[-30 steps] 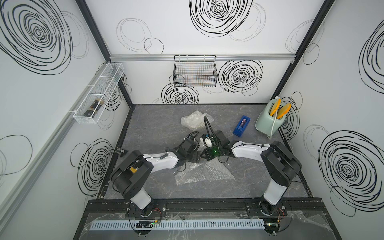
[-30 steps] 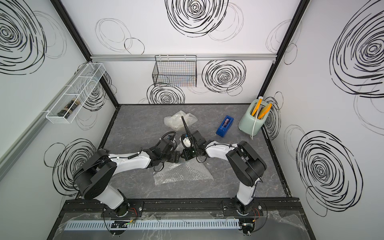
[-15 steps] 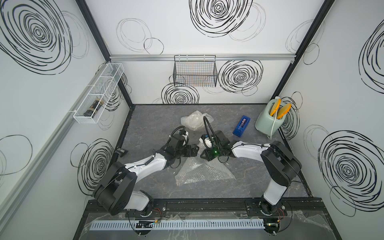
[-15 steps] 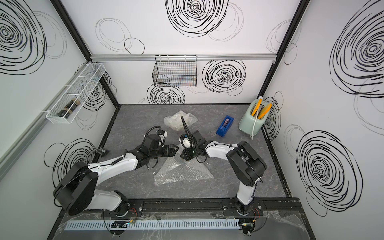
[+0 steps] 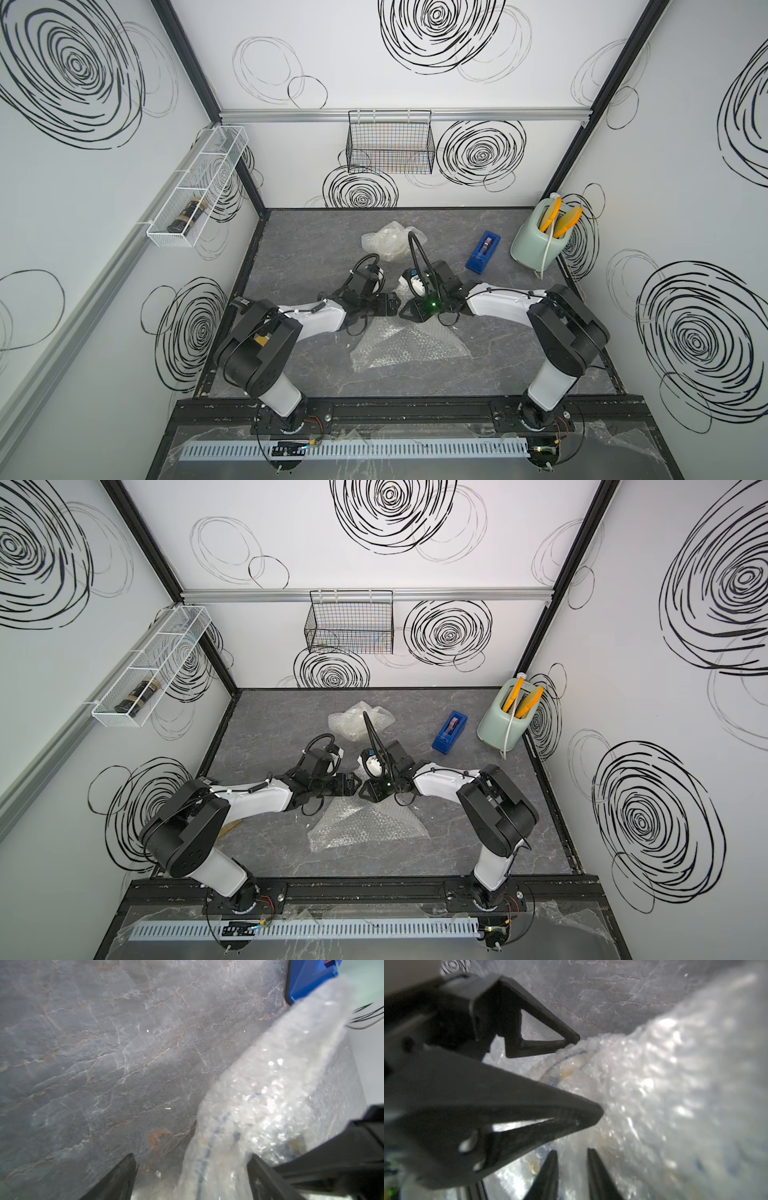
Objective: Wrap bowls in bubble wrap
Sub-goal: Wrap the bowl in bubble wrap.
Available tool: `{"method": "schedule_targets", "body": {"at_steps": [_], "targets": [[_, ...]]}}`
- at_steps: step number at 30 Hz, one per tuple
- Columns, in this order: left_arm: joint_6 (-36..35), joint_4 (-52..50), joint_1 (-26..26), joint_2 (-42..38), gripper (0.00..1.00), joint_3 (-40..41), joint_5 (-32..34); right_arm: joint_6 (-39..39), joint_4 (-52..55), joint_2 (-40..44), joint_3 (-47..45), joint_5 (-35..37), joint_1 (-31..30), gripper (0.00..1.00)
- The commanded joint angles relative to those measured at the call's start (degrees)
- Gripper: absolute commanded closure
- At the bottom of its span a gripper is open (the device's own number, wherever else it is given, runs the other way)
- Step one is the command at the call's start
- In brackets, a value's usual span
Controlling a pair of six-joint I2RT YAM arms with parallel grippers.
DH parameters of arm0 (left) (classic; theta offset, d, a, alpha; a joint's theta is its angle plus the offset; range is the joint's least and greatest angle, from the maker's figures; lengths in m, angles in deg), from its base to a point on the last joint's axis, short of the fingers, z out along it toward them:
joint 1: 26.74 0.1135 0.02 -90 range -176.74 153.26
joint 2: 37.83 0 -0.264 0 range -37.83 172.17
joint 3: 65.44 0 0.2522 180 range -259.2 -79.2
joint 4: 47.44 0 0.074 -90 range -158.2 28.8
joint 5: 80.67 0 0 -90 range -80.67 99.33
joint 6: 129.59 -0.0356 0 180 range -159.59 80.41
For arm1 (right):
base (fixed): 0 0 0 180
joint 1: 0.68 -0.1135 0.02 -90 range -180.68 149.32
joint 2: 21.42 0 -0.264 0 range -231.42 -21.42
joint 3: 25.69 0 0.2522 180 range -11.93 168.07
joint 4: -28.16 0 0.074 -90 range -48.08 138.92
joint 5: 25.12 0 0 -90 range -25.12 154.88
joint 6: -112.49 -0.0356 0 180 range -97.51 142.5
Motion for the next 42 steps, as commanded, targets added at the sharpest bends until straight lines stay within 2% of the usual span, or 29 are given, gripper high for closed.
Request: {"method": "schedule_targets", "body": {"at_steps": [1,5,9,11,18,22,28,33,38,42], "targets": [[-0.5,1.4,-0.1,0.6,0.16,0.6,1.9,-0.3,1.2,5.3,-1.0,-5.4,2.9,0.52],[-0.8,1.0,-0.3,0.6,0.17,0.9,2.4,-4.3,-2.2,11.1,-3.5,-6.3,7.7,0.41],[-1.2,0.3,-1.0,0.3,0.18,1.0,3.3,-8.1,-3.7,13.3,-5.4,2.3,11.3,0.3],[-1.2,0.1,-1.2,0.1,0.18,1.0,3.2,-7.6,-2.4,11.9,-4.5,5.8,11.2,0.25],[-1.2,-0.4,-2.4,-0.7,0.18,1.7,3.5,-4.5,-2.3,5.0,-0.8,10.0,7.1,0.18],[-1.5,-0.7,-2.6,-0.9,0.18,2.2,3.8,-4.0,-2.1,0.5,2.0,11.2,5.1,0.16],[-1.6,-1.3,-2.6,-2.2,0.18,2.7,4.2,-3.6,-0.3,-5.2,4.1,17.2,2.0,0.17],[-0.8,-1.1,-2.1,-5.1,0.12,3.3,3.7,0.5,2.7,-8.7,5.3,21.1,-2.0,0.2],[0.0,-0.1,-0.6,-7.1,0.04,3.3,2.9,2.8,2.9,-8.8,4.6,21.0,-3.3,0.21],[-0.6,-0.4,-0.4,-3.9,0.08,1.2,3.6,2.6,2.5,-7.2,4.1,21.4,-3.1,0.2]]}}
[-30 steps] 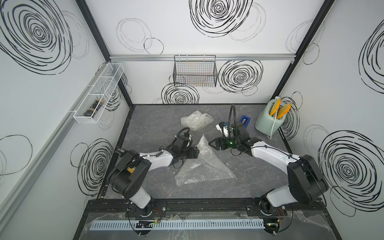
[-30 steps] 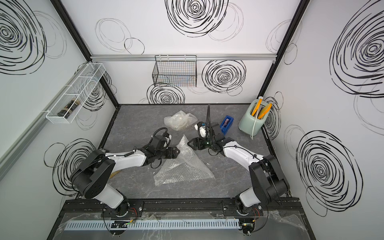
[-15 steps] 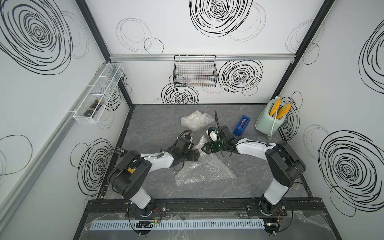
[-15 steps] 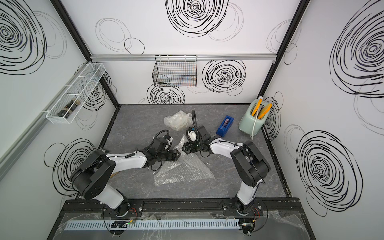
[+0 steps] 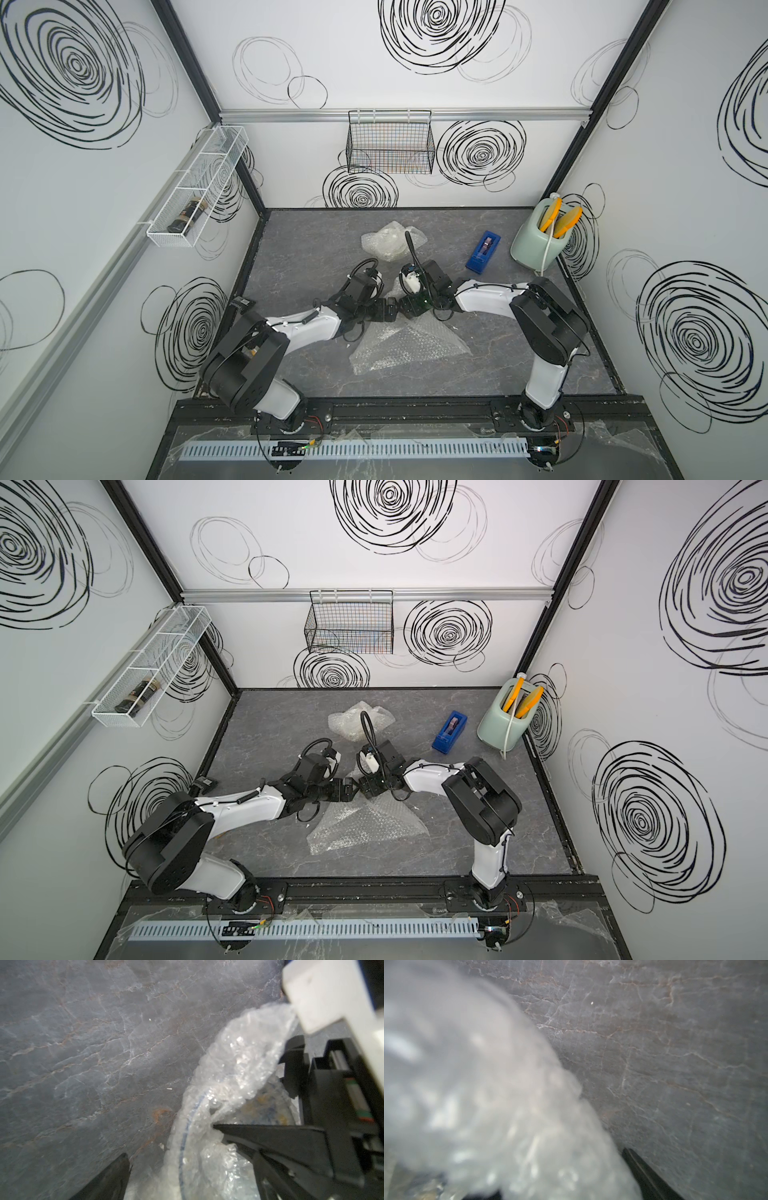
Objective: Wrap bowls in bubble wrap
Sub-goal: Wrap the bowl in bubble wrap.
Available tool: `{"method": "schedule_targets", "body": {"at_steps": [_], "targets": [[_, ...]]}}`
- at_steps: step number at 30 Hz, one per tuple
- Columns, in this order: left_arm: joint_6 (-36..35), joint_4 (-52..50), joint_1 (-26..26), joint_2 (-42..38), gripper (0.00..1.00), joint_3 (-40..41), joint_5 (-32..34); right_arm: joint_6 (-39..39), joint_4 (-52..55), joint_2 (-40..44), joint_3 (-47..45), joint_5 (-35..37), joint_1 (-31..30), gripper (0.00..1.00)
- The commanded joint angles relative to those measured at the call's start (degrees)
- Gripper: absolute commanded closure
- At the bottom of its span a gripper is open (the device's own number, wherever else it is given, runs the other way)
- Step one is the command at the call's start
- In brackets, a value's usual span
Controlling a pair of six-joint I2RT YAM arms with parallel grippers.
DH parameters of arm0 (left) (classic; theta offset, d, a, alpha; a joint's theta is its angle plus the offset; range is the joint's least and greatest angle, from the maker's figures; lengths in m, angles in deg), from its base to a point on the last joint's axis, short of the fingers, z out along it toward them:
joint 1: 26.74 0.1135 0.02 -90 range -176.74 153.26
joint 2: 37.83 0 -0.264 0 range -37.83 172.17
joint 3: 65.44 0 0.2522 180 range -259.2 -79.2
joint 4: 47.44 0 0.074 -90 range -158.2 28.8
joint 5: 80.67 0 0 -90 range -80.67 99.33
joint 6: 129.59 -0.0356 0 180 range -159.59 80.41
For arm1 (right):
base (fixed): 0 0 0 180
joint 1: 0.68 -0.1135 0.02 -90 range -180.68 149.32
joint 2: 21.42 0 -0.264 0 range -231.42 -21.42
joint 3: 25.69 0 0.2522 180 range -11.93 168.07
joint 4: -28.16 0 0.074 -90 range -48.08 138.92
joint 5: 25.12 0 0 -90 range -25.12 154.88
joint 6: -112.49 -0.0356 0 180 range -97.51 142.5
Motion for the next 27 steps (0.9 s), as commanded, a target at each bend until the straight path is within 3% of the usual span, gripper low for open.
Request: {"method": "schedule_targets", "body": {"at_steps": [1,9,15,21,25,27], "targets": [[0.0,2.0,0.8,2.7,0.1,-2.1,1.2,1.7,3.1,1.0,-0.8,0.7,-0.6,0.2],[-0.1,1.0,0.4,8.7,0.18,-4.2,4.7,0.7,0.5,10.0,-4.5,-0.4,0.0,0.15],[0.0,0.1,0.2,9.1,0.19,-4.1,5.4,1.0,0.0,24.6,-9.9,0.3,-0.2,0.15],[-0.6,-1.5,0.2,8.5,0.21,-4.3,5.6,9.8,-14.5,38.0,-23.5,-3.4,-14.5,0.29],[-0.6,-1.4,0.3,8.2,0.22,-4.2,5.0,16.5,-22.5,36.3,-28.8,-3.4,-21.8,0.39],[-0.6,-1.3,0.3,8.2,0.22,-4.2,4.6,20.6,-22.1,32.9,-27.8,-0.2,-25.7,0.37]]}}
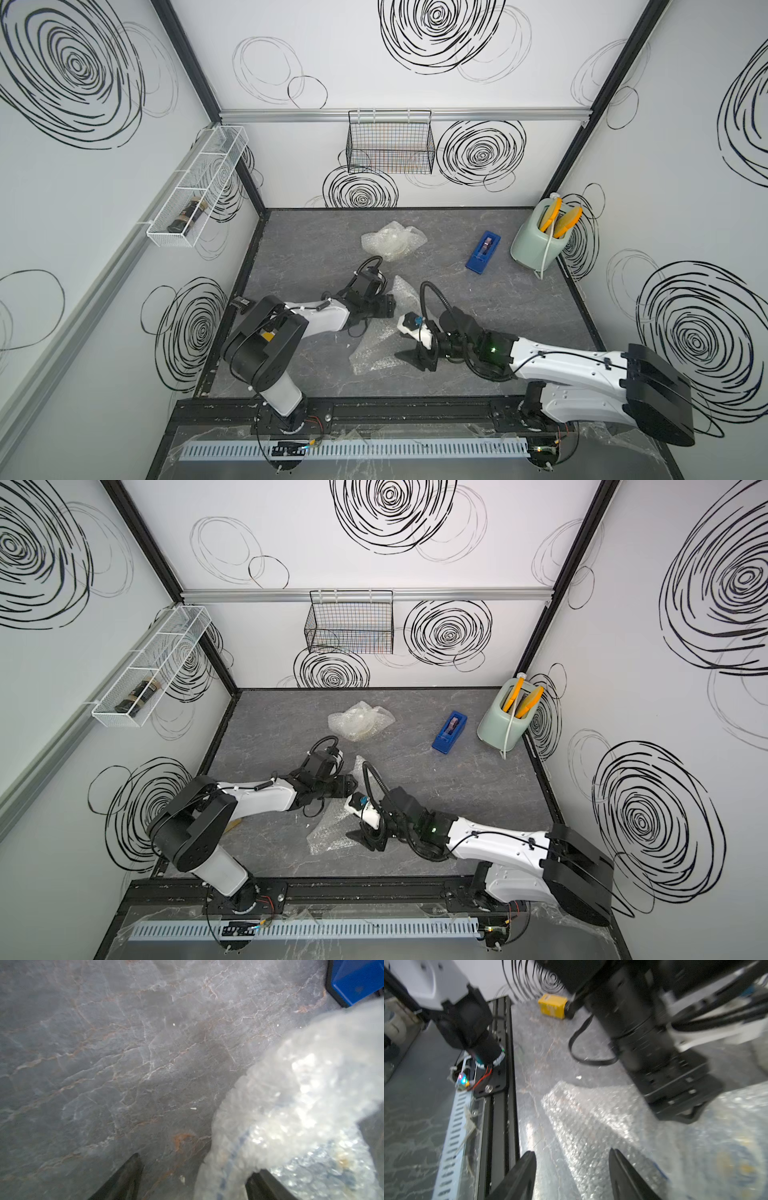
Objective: Wrap bowls in bubble wrap
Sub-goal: Wrap the bowl in bubble wrap.
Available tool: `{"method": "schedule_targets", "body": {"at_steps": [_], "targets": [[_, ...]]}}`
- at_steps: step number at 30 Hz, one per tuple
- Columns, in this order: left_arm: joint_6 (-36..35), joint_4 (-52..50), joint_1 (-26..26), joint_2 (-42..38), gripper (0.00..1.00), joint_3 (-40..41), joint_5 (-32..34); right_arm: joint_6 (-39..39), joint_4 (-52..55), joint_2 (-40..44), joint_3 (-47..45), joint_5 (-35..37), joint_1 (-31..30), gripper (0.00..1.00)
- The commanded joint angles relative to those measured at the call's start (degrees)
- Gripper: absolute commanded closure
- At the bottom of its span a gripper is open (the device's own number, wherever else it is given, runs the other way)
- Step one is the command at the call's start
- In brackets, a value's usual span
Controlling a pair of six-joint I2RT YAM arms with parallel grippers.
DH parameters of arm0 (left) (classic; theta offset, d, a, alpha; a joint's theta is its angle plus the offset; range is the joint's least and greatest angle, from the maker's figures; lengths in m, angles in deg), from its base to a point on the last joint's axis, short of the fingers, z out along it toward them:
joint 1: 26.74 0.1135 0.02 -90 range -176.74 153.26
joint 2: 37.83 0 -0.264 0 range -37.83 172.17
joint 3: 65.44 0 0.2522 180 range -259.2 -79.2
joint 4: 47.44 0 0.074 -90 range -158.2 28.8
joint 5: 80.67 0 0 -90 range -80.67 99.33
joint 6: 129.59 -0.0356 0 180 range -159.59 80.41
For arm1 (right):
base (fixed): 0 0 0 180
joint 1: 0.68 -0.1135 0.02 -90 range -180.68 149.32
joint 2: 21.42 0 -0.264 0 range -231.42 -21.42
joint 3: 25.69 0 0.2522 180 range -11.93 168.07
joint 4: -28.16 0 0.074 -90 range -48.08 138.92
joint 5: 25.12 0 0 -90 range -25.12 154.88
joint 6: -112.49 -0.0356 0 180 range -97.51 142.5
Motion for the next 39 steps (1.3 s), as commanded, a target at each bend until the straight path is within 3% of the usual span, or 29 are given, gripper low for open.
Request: {"method": "schedule_targets", "body": {"at_steps": [1,4,8,18,22,25,28,35,39], "targets": [[-0.3,-2.1,0.0,0.2,0.22,-0.6,0.7,11.2,-4.7,-5.2,1.4,6.0,-6.0,0.35],[-0.2,-1.9,0.3,0.1,0.22,-0.5,-0.1,15.2,2.4,-13.5,7.7,15.0,-11.4,0.32],[-0.4,-2.0,0.5,-0.1,0.23,-0.4,0.0,19.5,6.5,-24.0,13.3,22.1,-13.9,0.32],[-0.9,-1.4,0.7,0.2,0.24,0.0,-0.2,23.2,6.0,-34.7,17.9,28.1,-14.4,0.32],[-0.9,-1.5,0.8,0.1,0.24,0.0,-0.3,23.6,6.1,-36.7,18.7,27.6,-14.2,0.45],[-0.9,-1.4,0.8,0.0,0.25,0.1,-0.5,22.2,6.1,-36.2,18.4,22.9,-13.4,0.71],[-1.1,-1.4,1.0,0.1,0.26,0.1,-0.8,20.8,4.5,-34.8,17.1,20.5,-12.7,0.84],[-1.4,-1.4,1.2,-0.1,0.29,0.1,-1.0,14.8,-2.1,-25.9,12.3,15.9,-9.3,1.0],[-1.9,-1.4,1.4,0.2,0.33,-0.2,-1.3,6.9,-6.7,-17.9,7.5,6.0,-2.6,1.0]]}}
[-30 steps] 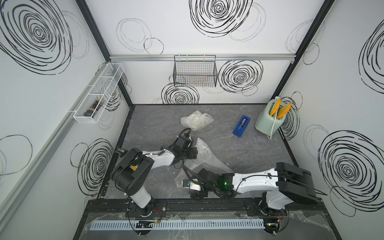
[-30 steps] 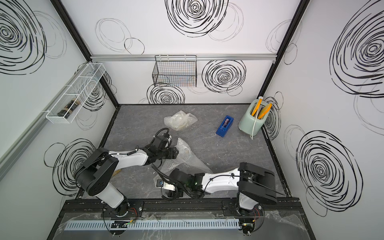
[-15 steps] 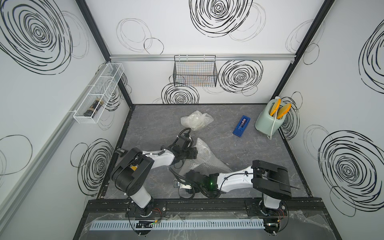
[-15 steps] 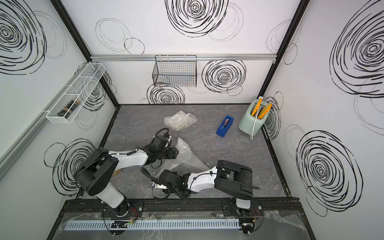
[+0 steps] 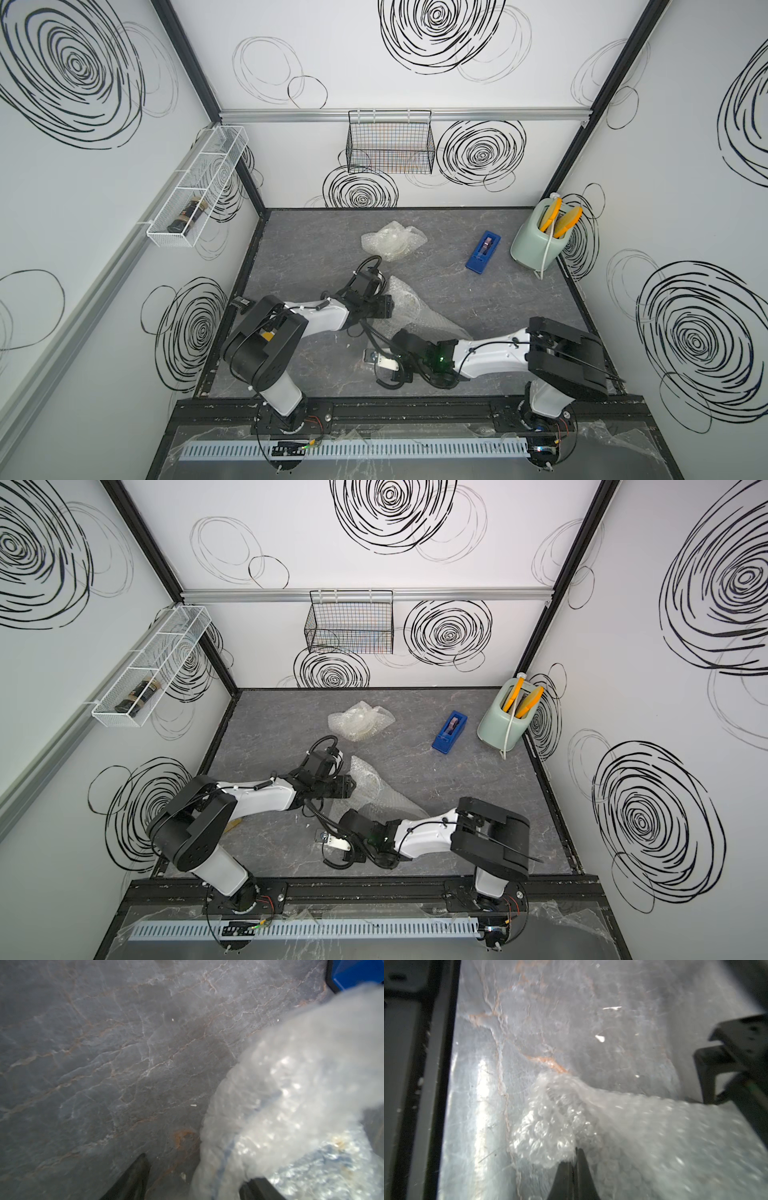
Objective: Wrap bowls in bubble wrap
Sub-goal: Wrap the bowl in bubble wrap.
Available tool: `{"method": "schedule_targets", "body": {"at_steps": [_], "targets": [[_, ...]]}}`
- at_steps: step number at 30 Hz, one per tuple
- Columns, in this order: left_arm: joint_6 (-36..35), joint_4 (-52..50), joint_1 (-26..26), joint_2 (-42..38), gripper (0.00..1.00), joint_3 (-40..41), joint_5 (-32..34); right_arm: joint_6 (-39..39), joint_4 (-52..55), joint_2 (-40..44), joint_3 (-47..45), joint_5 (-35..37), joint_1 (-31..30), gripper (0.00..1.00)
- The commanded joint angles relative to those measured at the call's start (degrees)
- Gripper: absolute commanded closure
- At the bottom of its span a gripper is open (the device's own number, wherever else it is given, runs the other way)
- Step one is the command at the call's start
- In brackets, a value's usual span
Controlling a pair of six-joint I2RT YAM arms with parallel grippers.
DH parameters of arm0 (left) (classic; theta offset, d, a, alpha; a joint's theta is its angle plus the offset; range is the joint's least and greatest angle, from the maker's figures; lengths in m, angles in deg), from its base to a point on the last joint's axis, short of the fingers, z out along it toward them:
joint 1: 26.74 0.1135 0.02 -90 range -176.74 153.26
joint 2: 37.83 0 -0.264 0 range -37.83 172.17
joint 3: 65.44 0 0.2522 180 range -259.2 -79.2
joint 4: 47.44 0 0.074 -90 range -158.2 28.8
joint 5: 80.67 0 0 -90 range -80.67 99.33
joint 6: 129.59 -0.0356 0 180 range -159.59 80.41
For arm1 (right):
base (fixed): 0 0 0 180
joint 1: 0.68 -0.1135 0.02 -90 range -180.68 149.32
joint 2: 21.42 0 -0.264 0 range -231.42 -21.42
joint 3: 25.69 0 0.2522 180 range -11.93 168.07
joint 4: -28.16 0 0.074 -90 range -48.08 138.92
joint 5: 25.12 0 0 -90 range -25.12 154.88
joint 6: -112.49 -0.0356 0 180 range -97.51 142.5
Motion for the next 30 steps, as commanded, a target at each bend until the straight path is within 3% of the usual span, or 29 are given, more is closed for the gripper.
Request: {"method": "schedule_targets", "body": {"at_steps": [1,7,13,20,30], "targets": [[-0.8,-0.6,0.8,0.1,0.34,-0.2,0.0,-8.8,-7.1,7.5,-4.1,-9.8,5.6,1.0],[-0.8,0.2,0.5,-0.2,0.39,0.3,-0.6,-18.1,-14.0,14.8,-10.9,-15.7,14.4,1.0],[-1.1,1.0,0.1,-0.5,0.42,0.9,-1.0,-26.6,-16.4,16.3,-11.2,-20.3,23.6,1.0],[-1.4,1.7,-0.4,-1.1,0.45,1.3,-1.1,-35.4,-15.7,11.4,-7.4,-21.7,30.7,1.0],[-1.4,3.7,-0.9,-2.0,0.49,2.4,-3.3,-37.0,-8.7,-0.9,2.0,-23.8,32.5,1.0]]}}
